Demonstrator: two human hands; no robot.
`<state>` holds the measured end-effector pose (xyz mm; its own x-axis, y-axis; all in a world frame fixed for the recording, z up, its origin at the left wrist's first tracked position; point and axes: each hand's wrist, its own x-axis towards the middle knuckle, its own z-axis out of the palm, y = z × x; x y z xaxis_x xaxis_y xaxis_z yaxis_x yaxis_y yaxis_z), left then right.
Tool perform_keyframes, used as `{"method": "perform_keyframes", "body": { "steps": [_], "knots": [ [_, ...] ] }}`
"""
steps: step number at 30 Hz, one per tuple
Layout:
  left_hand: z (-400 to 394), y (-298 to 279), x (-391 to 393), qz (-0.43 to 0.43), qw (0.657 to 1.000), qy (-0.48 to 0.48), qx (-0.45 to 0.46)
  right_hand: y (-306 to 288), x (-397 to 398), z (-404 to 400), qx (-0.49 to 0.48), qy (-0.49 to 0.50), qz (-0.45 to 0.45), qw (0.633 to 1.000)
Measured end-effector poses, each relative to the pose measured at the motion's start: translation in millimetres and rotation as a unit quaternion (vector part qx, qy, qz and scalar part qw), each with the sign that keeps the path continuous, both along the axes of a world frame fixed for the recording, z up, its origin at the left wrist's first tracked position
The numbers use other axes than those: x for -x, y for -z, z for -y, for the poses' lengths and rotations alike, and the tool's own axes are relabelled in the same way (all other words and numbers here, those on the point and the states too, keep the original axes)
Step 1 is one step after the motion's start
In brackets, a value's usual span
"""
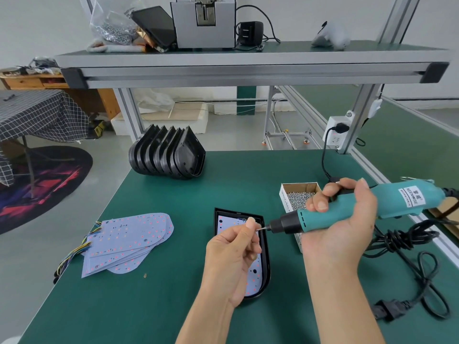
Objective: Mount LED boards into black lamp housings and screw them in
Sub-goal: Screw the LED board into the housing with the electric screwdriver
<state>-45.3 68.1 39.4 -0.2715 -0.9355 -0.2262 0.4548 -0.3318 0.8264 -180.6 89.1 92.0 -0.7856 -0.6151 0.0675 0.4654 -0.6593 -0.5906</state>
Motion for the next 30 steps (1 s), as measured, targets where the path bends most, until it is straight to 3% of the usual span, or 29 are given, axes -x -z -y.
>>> {"method": "perform_keyframes", "body": {
  "steps": [10,30],
  "knots": [
    [-0.2,0.4,1.7,-0.008,1.0,0.017,-0.007,-6.7,-2.2,1.2,0.007,-0.024,0.025,0.999],
    [-7.1,-3.7,2.7,0.16,0.978,-0.056,0.121,-5.5,-6.9,2.0,0.026,-0.036,-0.01,0.999]
  ]
}}
